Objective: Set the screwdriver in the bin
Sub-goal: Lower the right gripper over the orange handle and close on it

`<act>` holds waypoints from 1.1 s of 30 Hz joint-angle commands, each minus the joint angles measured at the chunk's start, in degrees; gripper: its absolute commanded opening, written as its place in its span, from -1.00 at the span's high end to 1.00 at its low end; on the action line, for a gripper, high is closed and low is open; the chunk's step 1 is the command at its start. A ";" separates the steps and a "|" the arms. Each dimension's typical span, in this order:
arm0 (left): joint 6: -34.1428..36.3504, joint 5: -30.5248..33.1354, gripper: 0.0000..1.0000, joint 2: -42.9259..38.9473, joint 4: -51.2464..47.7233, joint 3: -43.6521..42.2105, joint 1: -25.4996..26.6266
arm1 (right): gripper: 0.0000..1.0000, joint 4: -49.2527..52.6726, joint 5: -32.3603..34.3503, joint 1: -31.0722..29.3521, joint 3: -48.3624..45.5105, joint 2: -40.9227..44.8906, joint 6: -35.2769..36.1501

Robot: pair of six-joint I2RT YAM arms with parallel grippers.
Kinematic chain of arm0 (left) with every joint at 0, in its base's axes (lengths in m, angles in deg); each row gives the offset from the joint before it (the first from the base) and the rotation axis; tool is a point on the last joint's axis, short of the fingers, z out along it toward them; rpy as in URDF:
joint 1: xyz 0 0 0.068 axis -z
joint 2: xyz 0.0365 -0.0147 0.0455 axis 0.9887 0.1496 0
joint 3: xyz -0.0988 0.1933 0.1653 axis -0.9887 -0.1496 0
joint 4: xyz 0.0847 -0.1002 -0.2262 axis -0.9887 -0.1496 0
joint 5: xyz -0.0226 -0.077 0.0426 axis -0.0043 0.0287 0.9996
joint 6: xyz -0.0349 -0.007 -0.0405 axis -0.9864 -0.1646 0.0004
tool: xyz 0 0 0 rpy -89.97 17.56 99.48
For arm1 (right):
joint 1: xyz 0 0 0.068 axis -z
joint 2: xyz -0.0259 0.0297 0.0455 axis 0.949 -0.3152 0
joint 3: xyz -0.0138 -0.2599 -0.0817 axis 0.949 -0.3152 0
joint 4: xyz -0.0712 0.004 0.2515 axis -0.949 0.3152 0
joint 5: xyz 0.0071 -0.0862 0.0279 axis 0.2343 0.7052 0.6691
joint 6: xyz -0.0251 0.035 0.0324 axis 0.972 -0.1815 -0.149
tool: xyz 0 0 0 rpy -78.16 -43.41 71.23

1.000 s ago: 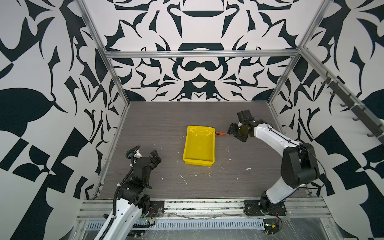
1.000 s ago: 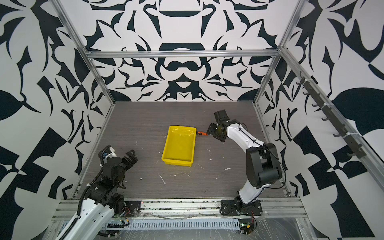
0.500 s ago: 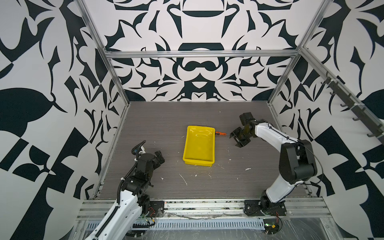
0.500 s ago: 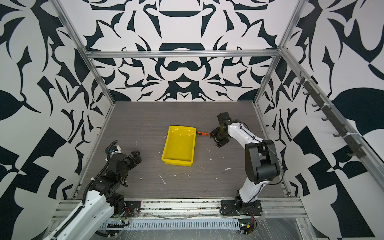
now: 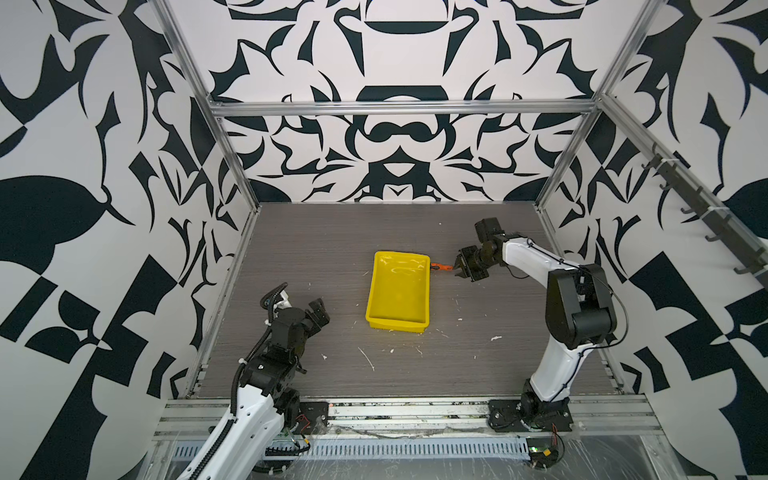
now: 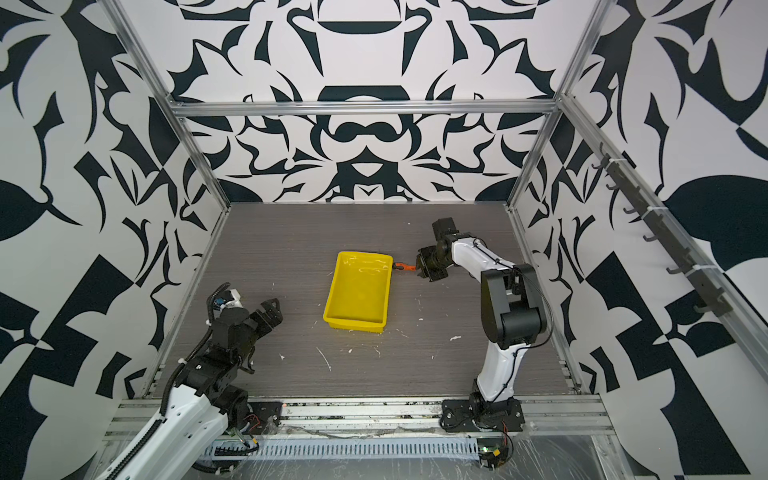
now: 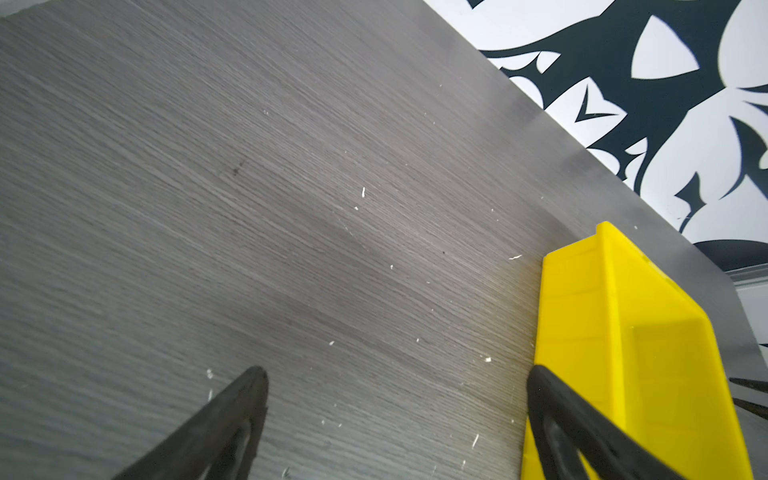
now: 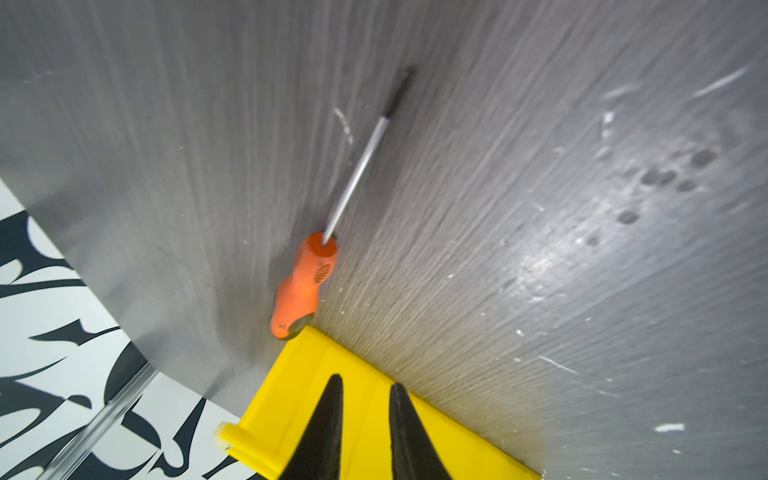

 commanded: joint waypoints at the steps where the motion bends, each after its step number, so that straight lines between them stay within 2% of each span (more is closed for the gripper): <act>1: -0.25 -0.40 -0.99 -0.54 -0.10 0.07 -0.19 | 0.42 0.71 2.38 -0.17 1.83 1.30 -1.27; 4: -0.26 -0.21 -1.00 -0.60 -0.02 0.08 -0.22 | 0.34 0.57 2.76 -0.16 2.89 -0.49 -1.97; 13: 0.27 -1.00 -0.99 -0.05 1.42 -0.27 -0.20 | 0.28 6.95 0.69 -1.14 12.26 -8.13 1.33; 22: 0.71 -0.80 -0.99 1.81 2.00 0.28 -0.21 | 0.26 6.63 1.85 -1.88 17.75 -14.34 -1.58; 33: 0.89 -0.42 -0.99 1.66 2.61 0.06 -0.21 | 0.28 6.25 0.40 -2.58 18.70 -19.18 -2.72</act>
